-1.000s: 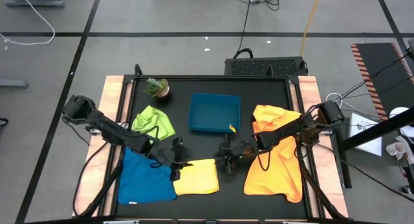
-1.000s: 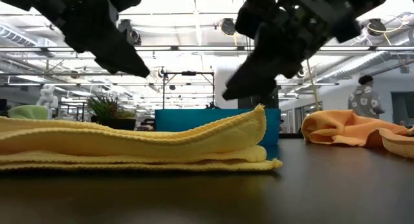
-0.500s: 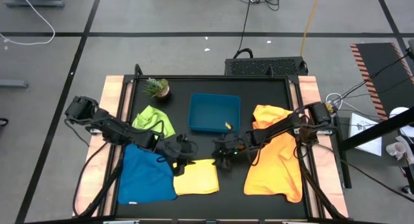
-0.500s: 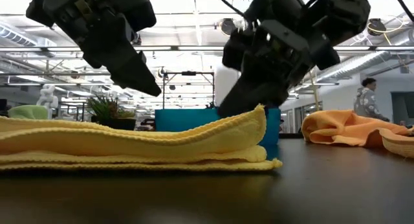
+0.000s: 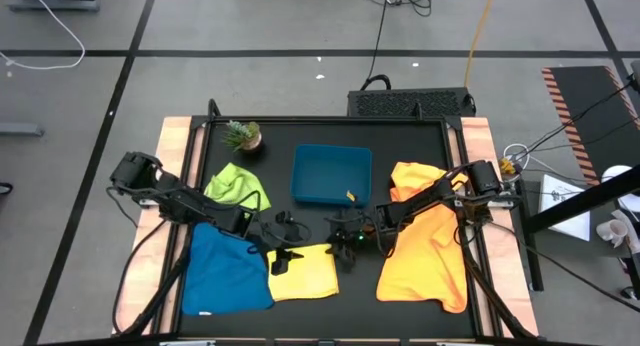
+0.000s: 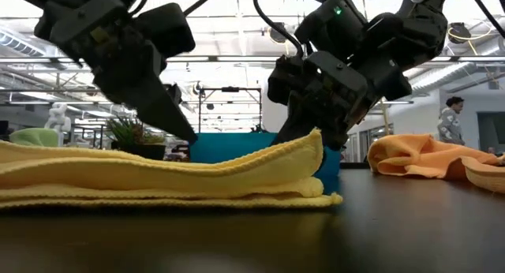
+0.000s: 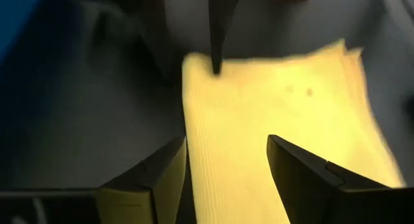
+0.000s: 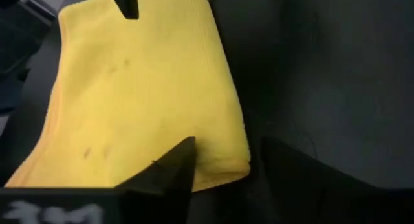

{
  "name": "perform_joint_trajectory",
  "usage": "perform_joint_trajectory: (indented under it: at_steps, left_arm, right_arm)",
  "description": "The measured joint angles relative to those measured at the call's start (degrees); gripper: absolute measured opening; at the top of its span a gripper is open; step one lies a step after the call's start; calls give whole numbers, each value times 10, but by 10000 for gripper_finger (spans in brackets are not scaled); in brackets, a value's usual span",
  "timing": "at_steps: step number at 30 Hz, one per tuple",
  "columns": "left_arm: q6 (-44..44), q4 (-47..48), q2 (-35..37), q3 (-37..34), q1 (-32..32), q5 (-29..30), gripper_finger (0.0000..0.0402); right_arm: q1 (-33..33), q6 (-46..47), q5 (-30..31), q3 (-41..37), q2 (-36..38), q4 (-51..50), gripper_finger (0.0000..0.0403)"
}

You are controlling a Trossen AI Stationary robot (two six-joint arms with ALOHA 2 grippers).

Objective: Fold microfiber towels
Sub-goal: Put the folded yellow microfiber cloth into the blue bin

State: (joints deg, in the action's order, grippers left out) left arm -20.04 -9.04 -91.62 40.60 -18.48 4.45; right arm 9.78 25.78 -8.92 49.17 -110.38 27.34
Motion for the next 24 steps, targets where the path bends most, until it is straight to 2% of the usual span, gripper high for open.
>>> perform_joint_trajectory:
  at_steps: [5, 9, 16, 24]
  left_arm:
    - [-13, 4, -10, 0, 2, -5, 219]
    - [-17, 10, -9, 0, 6, -44, 219]
    - [-7, 79, 10, 0, 32, -71, 219]
    - [-3, 104, 9, 1, 87, -192, 219]
  right_arm:
    - [1, -26, -4, -1, 11, -11, 74]
    - [1, -53, -6, -2, 18, -13, 11]
    - [1, -85, -1, -2, 41, -41, 15]
    - [18, -150, 60, -2, 78, -64, 6]
